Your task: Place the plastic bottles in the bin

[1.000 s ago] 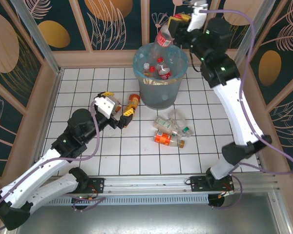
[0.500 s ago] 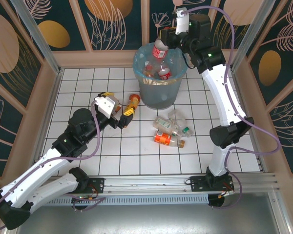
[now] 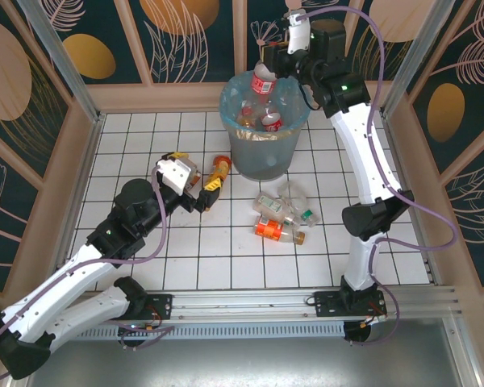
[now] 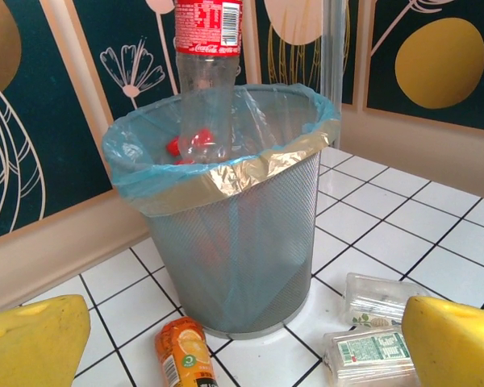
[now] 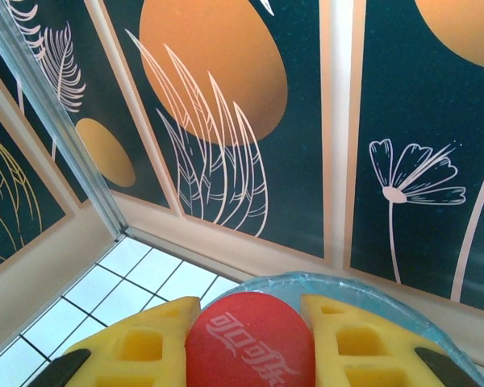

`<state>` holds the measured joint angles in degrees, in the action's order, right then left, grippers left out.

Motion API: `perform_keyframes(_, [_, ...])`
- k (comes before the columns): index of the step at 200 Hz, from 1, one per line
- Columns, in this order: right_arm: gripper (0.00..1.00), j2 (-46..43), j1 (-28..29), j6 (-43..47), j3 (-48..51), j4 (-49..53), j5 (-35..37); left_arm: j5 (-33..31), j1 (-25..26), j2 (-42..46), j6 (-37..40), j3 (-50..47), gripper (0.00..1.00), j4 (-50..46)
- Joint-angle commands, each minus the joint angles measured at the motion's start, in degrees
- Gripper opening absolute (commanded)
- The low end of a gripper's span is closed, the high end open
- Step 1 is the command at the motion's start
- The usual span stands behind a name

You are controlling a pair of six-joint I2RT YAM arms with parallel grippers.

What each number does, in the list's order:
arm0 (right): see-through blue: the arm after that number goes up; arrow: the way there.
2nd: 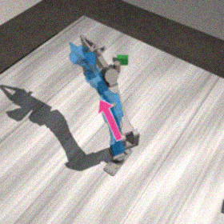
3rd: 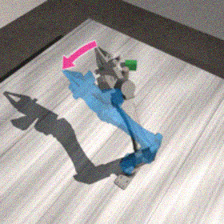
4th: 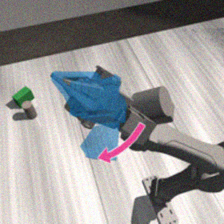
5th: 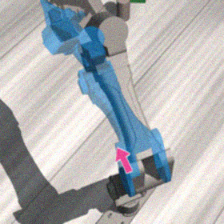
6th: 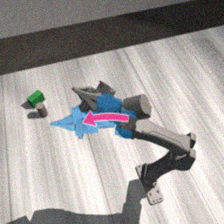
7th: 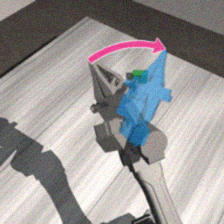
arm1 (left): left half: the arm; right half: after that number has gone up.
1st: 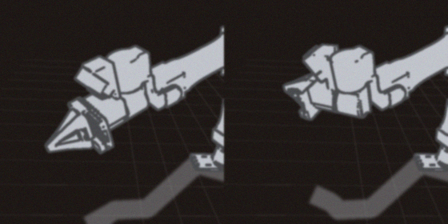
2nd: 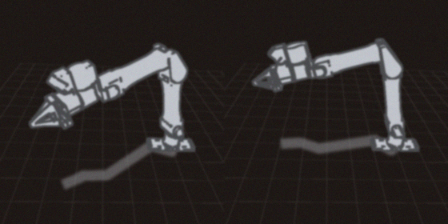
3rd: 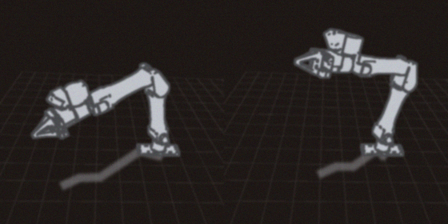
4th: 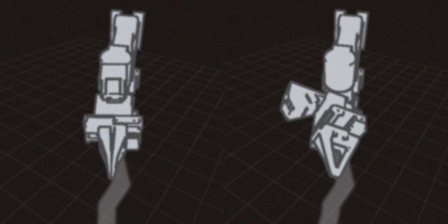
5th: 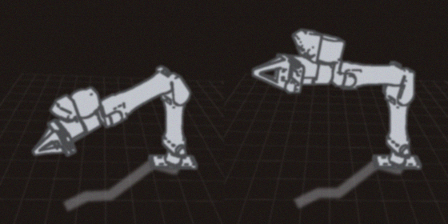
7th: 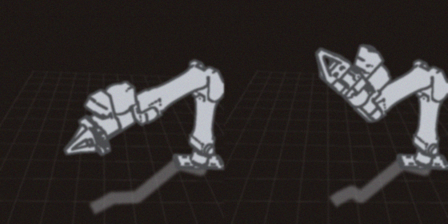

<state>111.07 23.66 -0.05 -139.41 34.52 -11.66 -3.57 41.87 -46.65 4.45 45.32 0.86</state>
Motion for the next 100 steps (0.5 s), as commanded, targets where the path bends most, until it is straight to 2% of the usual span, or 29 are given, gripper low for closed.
perform_keyframes(1, [0.01, -3.05, 0.15, -0.79, 0.10, -2.78, 0.93, -1.22, -0.05, 0.33, 0.19, 0.93, 0.99, 0.81])
perform_keyframes(50, [0.00, -12.61, 0.38, -1.70, 11.53, -9.04, 2.08, -1.92, -0.06, 0.34, 0.41, 0.18, 0.98, 1.50])
perform_keyframes(100, [0.00, -14.11, 0.08, -0.61, 16.61, -2.40, 1.56, -1.66, 0.03, -0.27, -0.03, 0.05, 0.98, 1.94])
